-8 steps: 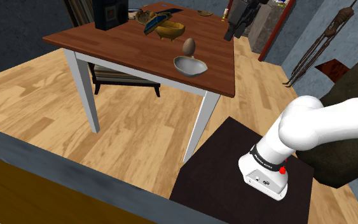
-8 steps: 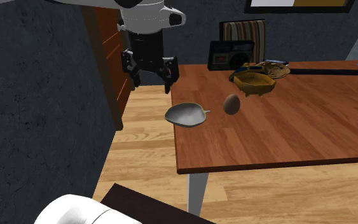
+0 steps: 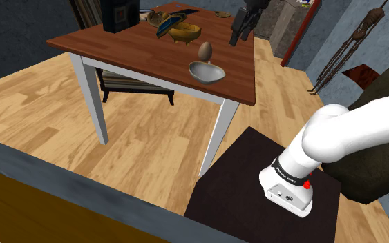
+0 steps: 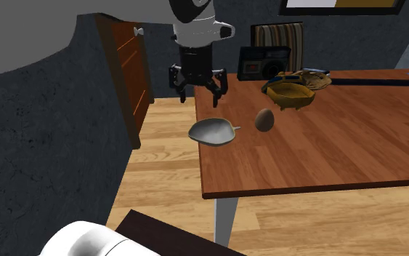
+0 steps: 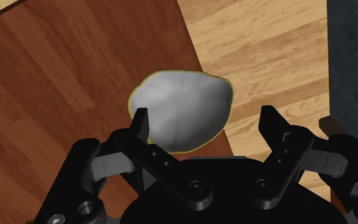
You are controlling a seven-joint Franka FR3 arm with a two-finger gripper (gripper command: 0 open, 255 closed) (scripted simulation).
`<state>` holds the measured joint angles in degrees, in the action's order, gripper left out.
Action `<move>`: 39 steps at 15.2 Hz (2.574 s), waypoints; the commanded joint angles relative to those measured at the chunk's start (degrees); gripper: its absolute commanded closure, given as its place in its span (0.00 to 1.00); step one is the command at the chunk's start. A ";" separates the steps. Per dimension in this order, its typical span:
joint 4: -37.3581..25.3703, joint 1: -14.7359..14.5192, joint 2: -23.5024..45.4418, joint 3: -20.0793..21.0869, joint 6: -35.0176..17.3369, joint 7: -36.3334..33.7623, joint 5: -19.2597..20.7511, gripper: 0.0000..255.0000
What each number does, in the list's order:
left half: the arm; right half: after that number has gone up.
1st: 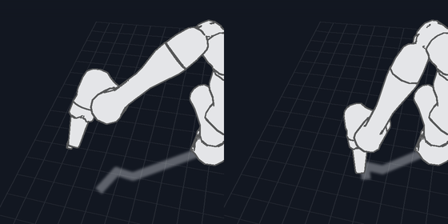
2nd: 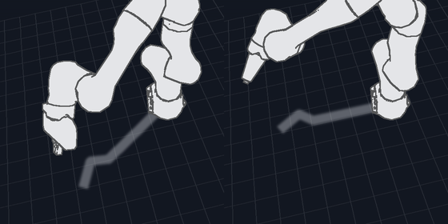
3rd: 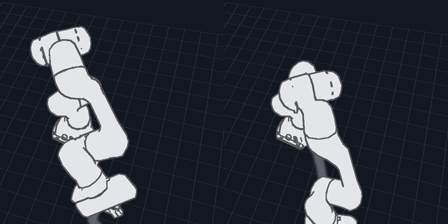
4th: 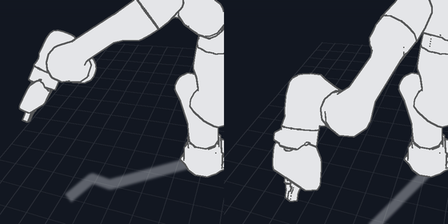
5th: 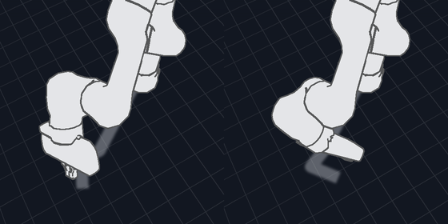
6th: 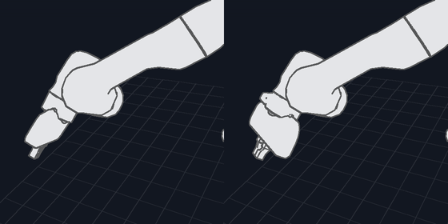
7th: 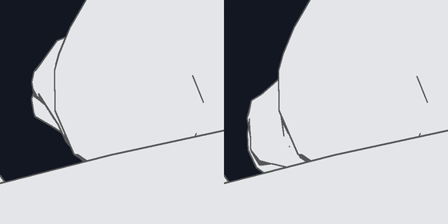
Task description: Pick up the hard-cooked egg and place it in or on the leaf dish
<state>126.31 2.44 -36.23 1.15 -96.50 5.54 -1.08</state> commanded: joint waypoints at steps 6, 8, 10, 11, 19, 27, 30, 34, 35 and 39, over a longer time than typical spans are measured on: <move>-7.01 1.75 13.62 -1.76 -4.62 4.43 5.22 0.00; -9.57 2.21 17.69 -2.17 -5.66 5.47 6.61 0.00; -12.41 2.65 21.81 -2.55 -6.51 6.45 7.96 0.00; -13.94 2.87 23.89 -2.73 -6.87 6.92 8.62 0.00; -29.00 4.34 41.16 -4.11 -7.74 10.52 13.49 0.00; -32.50 5.22 47.98 -4.89 -10.81 11.69 15.12 0.00; -30.95 5.45 48.26 -5.03 -12.67 11.61 15.20 0.00; -30.97 5.45 48.27 -5.03 -12.67 11.61 15.20 0.00; -30.97 5.45 48.27 -5.03 -12.67 11.61 15.20 0.00; -30.97 5.45 48.27 -5.03 -12.66 11.61 15.20 1.00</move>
<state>95.32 7.88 12.00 -3.87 -109.16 17.14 14.11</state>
